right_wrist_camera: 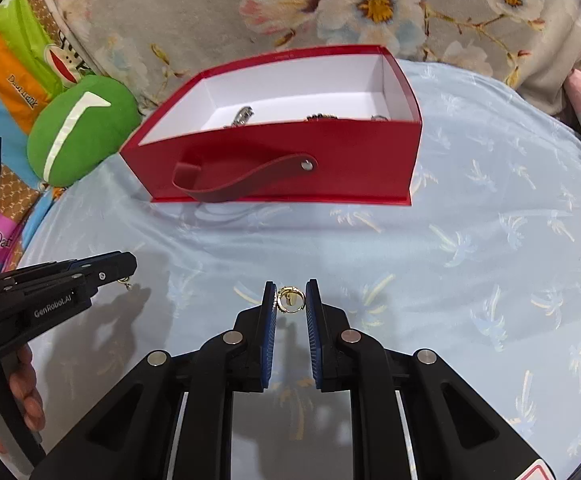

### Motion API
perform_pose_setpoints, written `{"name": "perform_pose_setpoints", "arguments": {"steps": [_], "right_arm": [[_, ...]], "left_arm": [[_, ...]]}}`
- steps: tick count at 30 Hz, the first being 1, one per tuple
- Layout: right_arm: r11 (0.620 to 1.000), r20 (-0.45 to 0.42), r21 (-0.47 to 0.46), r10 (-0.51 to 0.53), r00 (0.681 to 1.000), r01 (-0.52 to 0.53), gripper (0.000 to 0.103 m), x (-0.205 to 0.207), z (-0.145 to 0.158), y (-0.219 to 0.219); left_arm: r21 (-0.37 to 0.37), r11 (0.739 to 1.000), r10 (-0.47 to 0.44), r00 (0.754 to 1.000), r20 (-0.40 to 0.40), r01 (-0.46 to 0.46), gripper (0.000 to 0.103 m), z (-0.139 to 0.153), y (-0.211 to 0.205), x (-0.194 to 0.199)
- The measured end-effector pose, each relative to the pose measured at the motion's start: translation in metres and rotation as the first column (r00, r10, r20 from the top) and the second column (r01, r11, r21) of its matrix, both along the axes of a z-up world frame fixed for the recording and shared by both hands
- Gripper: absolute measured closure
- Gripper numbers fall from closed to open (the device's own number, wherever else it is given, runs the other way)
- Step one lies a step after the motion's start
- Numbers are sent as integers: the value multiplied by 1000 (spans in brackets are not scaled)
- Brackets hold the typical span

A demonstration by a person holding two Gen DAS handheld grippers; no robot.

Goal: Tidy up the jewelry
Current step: 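Carry both earrings into the red box and open both tools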

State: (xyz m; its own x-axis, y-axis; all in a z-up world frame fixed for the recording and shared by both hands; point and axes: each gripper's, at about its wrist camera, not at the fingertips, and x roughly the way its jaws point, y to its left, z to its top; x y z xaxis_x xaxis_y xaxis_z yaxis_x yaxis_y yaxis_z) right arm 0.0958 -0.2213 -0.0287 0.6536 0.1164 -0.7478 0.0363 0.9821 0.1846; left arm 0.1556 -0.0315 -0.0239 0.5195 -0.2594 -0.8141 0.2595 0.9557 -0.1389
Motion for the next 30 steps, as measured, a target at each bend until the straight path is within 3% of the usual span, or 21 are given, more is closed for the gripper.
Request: {"name": "perform_pose_setpoints", "arguments": {"steps": [1, 18, 30], "right_arm": [[1000, 10, -1, 3, 1000, -3, 90, -1, 4, 1], [999, 194, -17, 39, 980, -37, 90, 9, 83, 9], [999, 303, -43, 38, 952, -26, 90, 51, 124, 3]], "left_arm": [[-5, 1000, 7, 1000, 7, -7, 99, 5, 2, 0], [-30, 999, 20, 982, 188, -15, 99, 84, 9, 13], [-1, 1000, -4, 956, 292, 5, 99, 121, -19, 54]]}}
